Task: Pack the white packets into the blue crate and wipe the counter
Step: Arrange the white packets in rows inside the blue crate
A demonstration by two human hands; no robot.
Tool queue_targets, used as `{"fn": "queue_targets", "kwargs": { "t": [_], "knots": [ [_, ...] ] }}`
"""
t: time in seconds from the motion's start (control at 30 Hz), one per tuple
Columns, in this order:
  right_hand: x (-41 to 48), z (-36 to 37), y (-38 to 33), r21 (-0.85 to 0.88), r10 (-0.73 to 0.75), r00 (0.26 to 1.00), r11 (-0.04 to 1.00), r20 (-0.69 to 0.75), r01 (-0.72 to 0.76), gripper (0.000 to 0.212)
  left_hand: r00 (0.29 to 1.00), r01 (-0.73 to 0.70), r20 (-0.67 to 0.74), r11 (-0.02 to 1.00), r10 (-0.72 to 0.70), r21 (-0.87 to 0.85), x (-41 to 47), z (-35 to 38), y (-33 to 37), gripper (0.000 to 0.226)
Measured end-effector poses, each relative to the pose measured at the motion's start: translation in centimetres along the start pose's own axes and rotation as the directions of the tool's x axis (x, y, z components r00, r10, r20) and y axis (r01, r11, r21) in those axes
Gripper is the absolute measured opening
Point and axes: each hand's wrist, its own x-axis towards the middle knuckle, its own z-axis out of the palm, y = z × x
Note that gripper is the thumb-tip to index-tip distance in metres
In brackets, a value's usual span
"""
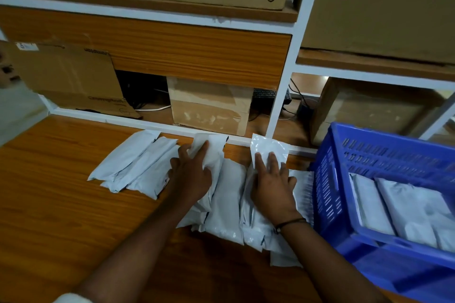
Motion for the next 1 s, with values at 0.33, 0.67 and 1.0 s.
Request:
{"fn": "queue_targets", "kwargs": {
  "t": [0.33,0.67,1.0],
  "knots": [
    [1.5,-9.4,0.0,-0.108,-0.021,0.988,0.994,-0.151,0.005,0.062,0.997,-0.074,-0.03,0.997,0.075,0.036,0.1,-3.6,8.0,0.068],
    [-0.7,-15.8,9.5,-0.158,0.136,0.971,0.973,-0.199,-0.169,0.061,0.954,-0.3,-0.003,0.954,0.3,-0.003,-1.8,-2.1,19.5,0.064],
    [-4.7,-19.7,26.2,-0.192,0.239,0.948,0.941,-0.208,-0.28,0.063,0.899,-0.418,0.121,0.907,0.42,-0.044,-6.9,4.2,34.9,0.067]
  ]
}}
